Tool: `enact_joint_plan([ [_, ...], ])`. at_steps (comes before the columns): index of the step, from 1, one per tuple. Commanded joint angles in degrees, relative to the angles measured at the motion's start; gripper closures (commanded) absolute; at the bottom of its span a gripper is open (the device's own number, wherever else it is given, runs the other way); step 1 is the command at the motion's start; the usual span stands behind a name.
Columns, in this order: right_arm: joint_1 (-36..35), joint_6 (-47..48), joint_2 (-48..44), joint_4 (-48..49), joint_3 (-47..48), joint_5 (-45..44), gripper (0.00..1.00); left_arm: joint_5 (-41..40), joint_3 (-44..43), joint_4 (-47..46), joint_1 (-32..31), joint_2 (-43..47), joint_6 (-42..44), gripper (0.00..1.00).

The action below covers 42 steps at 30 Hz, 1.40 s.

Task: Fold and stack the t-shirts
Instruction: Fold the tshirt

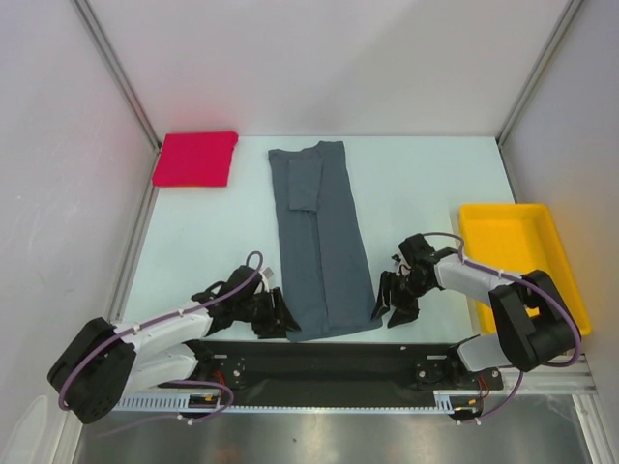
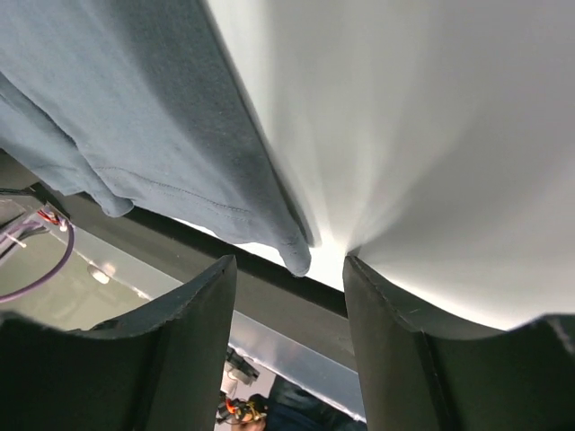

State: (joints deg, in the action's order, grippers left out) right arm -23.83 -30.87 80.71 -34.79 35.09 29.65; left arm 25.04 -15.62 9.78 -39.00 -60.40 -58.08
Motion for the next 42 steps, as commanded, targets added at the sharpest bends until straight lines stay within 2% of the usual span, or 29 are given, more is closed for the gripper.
enact_joint_plan([
  [1,0.46,0.37,0.06,-0.11,-0.29,-3.19,0.43,-2.45,-0.29,1.82,-0.55,-1.99,1.31,0.47],
  [9,0.37,1.61,4.63,2.79,0.77,-2.05,0.44,-3.86,-0.29,0.94,-0.55,-3.93,1.83,0.5],
  [21,0.37,2.22,6.66,4.2,0.86,-2.93,0.52,-4.73,1.73,-0.11,-0.55,-3.67,1.13,0.62],
  [24,0.28,2.22,6.57,4.46,0.59,-2.67,0.57,-4.56,1.47,-0.64,-0.55,-4.2,1.31,0.67],
  [26,0.28,2.39,6.92,4.81,0.59,-2.58,0.66,-4.3,1.38,-0.9,-0.55,-5.07,1.31,0.72],
  [27,0.37,2.48,6.83,5.08,0.68,-1.71,0.71,-4.29,1.29,-1.08,-0.55,-5.08,1.22,0.79],
  [28,0.19,2.75,6.66,5.34,0.68,-1.26,0.86,-4.38,1.2,-0.91,-0.55,-4.99,1.13,0.84],
  [30,0.11,3.01,6.04,4.99,1.99,-0.21,1.0,-4.47,-0.19,-0.21,-0.55,-4.29,0.43,0.96],
  [32,0.37,2.75,5.08,4.12,4.44,1.72,1.0,-4.56,-3.17,0.76,-0.63,-3.06,-0.01,1.0],
  [38,1.33,3.19,6.65,-1.77,15.52,1.64,1.0,-7.9,-14.78,8.4,0.77,-4.72,0.95,1.0],
  [42,2.82,4.85,12.61,-3.97,26.31,1.99,1.0,-7.9,-22.33,9.73,7.34,-9.71,4.37,1.0],
])
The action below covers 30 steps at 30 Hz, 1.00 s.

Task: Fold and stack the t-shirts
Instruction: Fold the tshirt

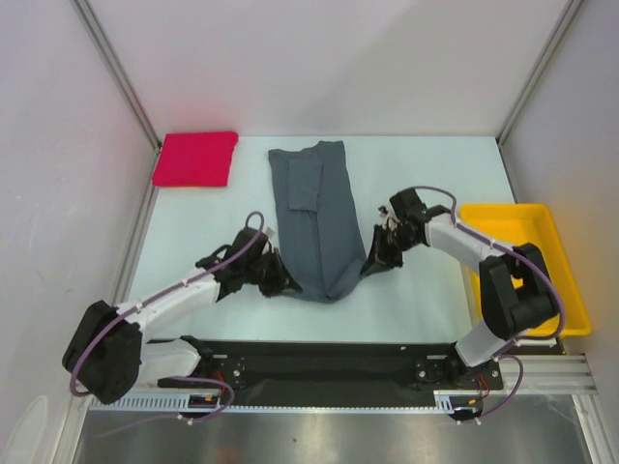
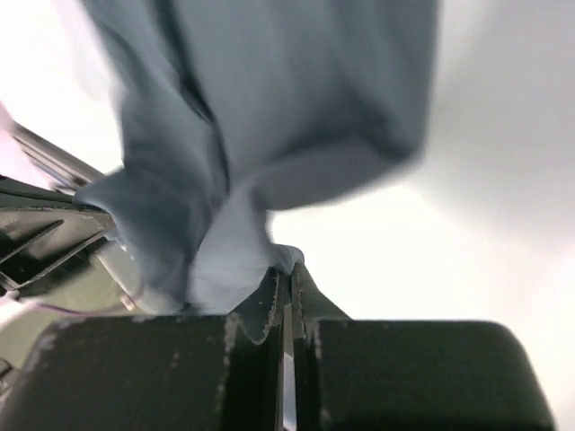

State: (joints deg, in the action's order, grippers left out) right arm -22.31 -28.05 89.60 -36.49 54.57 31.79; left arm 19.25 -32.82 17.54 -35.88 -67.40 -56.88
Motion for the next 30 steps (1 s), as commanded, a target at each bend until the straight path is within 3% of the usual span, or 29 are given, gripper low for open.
enact_joint_plan([
  [1,1.65,2.21,5.13,-2.53,9.04,0.11,1.0,-1.41,-6.28,1.97,5.72,-3.87,3.7,1.0],
  [6,3.84,3.79,17.41,-6.13,22.14,1.34,1.0,0.35,-18.05,2.06,13.8,-15.97,9.4,1.0],
  [12,5.87,5.64,28.68,-10.96,39.28,2.13,1.0,2.02,-31.76,4.7,18.03,-27.78,13.99,1.0],
  [15,6.83,6.08,33.79,-12.99,46.67,3.1,1.0,2.55,-34.5,4.7,19.61,-31.47,14.43,1.0],
  [21,8.07,5.99,39.33,-15.1,54.76,4.59,1.0,4.75,-36.61,3.73,22.51,-36.13,14.87,1.0],
  [30,10.0,6.61,42.93,-15.8,58.1,6.61,1.0,5.98,-40.57,4.08,24.54,-40.27,15.31,1.0],
])
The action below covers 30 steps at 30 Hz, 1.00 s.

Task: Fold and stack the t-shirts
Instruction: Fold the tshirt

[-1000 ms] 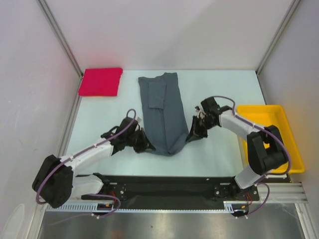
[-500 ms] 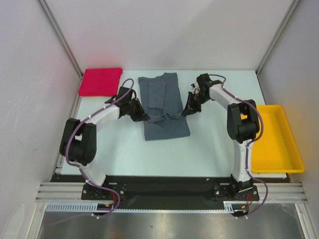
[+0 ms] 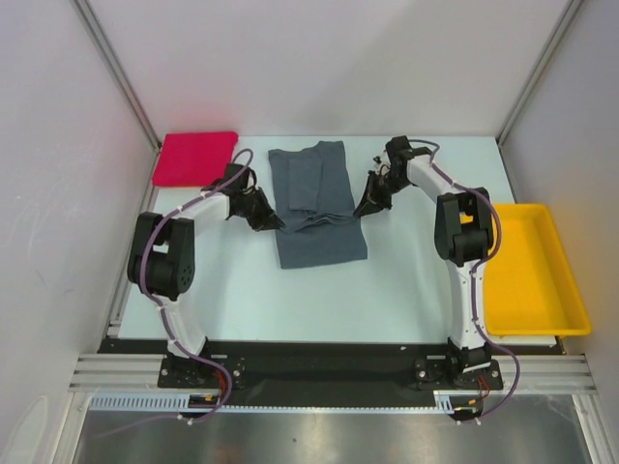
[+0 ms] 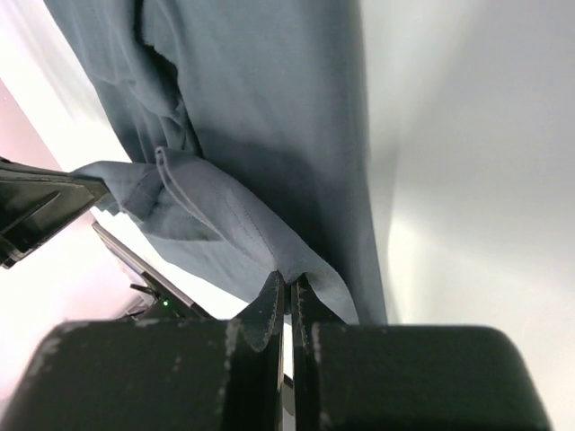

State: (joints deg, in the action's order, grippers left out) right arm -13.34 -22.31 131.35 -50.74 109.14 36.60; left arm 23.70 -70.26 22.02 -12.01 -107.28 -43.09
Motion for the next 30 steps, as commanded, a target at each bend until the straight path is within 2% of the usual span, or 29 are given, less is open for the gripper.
enact_joint_plan([
  [1,1.21,0.95,1.89,-1.9,4.58,1.81,0.99,1.61,-3.39,-0.4,0.76,-0.9,1.52,1.0],
  [14,1.74,0.07,7.86,-3.4,11.62,3.48,0.94,2.05,-6.29,-0.31,2.78,-4.24,1.34,1.0],
  [21,1.92,-0.37,11.03,-4.45,15.13,3.74,0.87,2.84,-8.75,-0.05,2.96,-7.4,1.26,0.99],
  [25,2.53,-1.42,12.08,-3.67,16.44,4.0,0.83,3.11,-10.16,0.04,3.05,-8.73,1.43,0.9],
  [27,2.88,-2.04,13.22,-3.31,18.81,4.62,0.77,2.14,-11.39,0.56,3.13,-8.9,1.95,0.79],
  [28,3.06,-2.82,15.23,-3.31,20.57,5.14,0.74,-1.08,-12.26,2.22,3.22,-8.56,3.79,0.69],
  [30,4.28,-4.67,17.61,-3.75,28.29,5.06,0.67,-5.75,-16.3,4.68,3.13,-7.59,6.34,0.61],
])
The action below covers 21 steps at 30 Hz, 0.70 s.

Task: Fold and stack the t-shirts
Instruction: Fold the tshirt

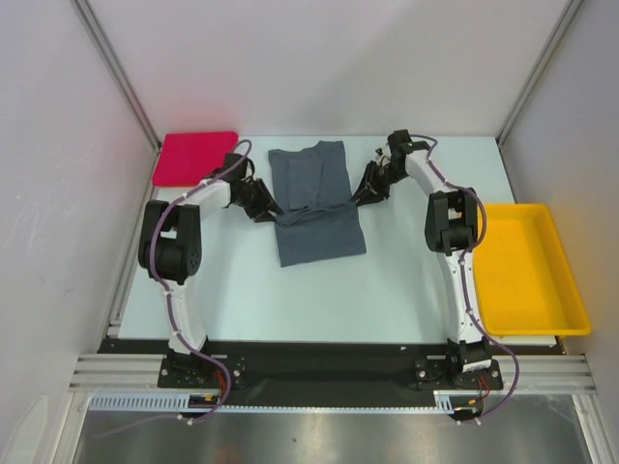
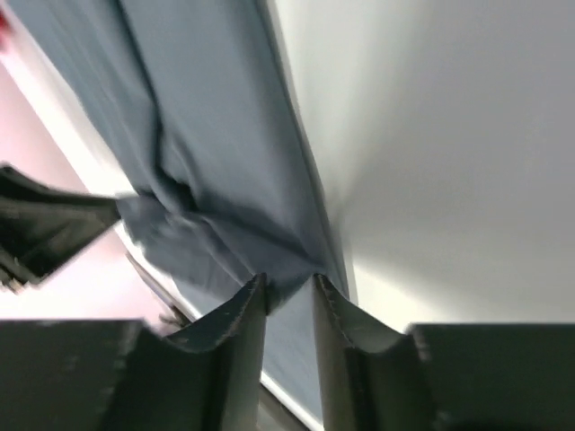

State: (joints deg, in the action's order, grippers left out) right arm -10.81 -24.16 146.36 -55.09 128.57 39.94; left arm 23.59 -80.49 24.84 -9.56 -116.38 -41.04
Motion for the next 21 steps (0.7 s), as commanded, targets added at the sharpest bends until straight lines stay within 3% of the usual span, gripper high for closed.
enact_joint_plan([
  [1,2.19,-3.95,4.0,1.03,10.98,2.67,0.65,-7.67,-7.13,3.1,0.69,2.29,6.73,0.55],
  [4,3.34,-7.3,2.88,3.76,13.46,3.91,0.51,-12.78,-9.6,3.46,0.69,6.77,10.26,0.5],
  [8,2.55,-3.18,-7.81,4.03,2.24,1.55,0.46,-8.94,-3.83,2.32,-0.97,13.96,13.79,0.51],
  [14,-3.06,2.98,-18.3,6.57,-15.45,-1.27,0.48,-1.28,12.08,-7.16,-8.26,21.01,11.77,0.58],
  [21,-7.29,-0.97,-17.79,13.33,-21.61,-0.66,0.62,1.63,12.73,-13.15,-11.36,14.08,8.16,0.61],
])
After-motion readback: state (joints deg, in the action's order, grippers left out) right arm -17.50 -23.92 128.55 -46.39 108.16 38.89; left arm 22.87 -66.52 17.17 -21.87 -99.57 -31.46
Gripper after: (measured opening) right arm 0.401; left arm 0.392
